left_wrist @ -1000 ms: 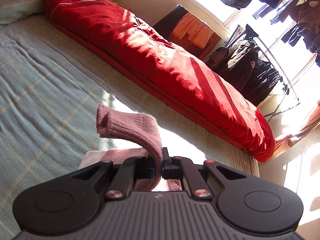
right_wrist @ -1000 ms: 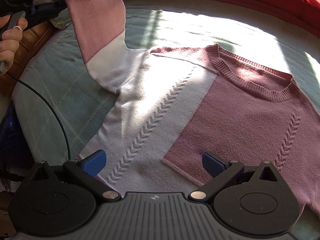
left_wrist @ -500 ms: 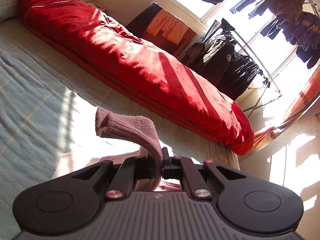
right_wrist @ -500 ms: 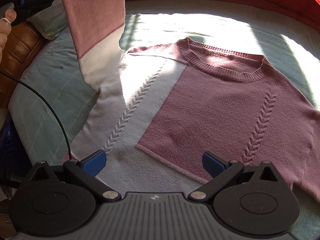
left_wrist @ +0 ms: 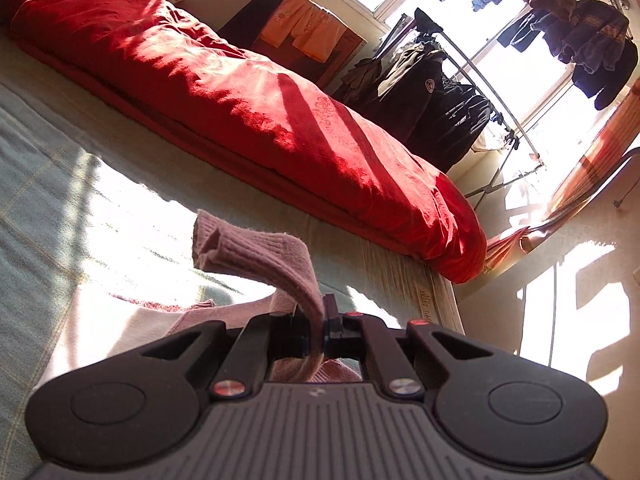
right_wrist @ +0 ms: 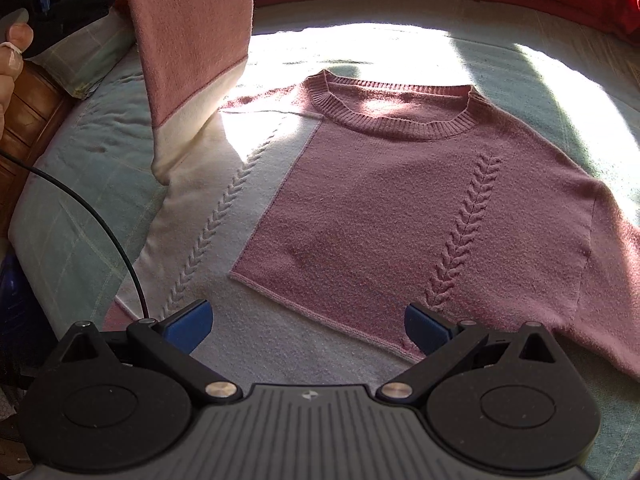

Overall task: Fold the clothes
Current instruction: 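Carry the sleeve across the sweater body toward the collar with the left gripper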

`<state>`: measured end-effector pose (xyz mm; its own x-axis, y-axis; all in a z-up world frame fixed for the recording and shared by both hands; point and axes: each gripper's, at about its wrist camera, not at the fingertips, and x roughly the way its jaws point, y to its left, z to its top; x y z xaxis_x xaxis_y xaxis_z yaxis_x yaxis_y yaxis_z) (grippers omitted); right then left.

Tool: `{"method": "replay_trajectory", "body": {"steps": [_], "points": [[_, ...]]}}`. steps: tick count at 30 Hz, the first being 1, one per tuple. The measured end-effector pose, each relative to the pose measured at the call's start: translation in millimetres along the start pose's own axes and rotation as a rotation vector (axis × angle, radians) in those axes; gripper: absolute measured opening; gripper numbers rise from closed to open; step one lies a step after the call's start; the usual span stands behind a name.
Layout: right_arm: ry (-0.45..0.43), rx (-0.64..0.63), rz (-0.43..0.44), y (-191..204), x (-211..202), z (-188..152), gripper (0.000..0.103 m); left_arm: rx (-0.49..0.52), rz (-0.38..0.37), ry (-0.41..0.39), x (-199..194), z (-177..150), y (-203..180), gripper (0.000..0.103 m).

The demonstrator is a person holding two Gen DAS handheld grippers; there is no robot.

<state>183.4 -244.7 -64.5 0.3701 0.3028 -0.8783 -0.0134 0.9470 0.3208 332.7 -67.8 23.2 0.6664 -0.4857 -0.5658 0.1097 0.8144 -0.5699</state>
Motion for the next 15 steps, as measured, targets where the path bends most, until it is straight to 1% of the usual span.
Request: {"method": "replay_trajectory", "body": {"steps": [4,9,15], "points": [[-0.004,0.018,-0.012,-9.2,-3.1,-5.2,0.103,0.035,0.015,0.051,20.8,-12.6,-7.5,0.004],[-0.004,0.040,-0.021,-19.7,-5.4,-11.8,0.103,0.086,0.025,0.095,43.4,-31.6,-16.1,0.004],[-0.014,0.073,-0.029,-30.3,-8.2,-17.9,0.103,0.122,0.046,0.123,63.1,-53.3,-21.0,0.004]]}}
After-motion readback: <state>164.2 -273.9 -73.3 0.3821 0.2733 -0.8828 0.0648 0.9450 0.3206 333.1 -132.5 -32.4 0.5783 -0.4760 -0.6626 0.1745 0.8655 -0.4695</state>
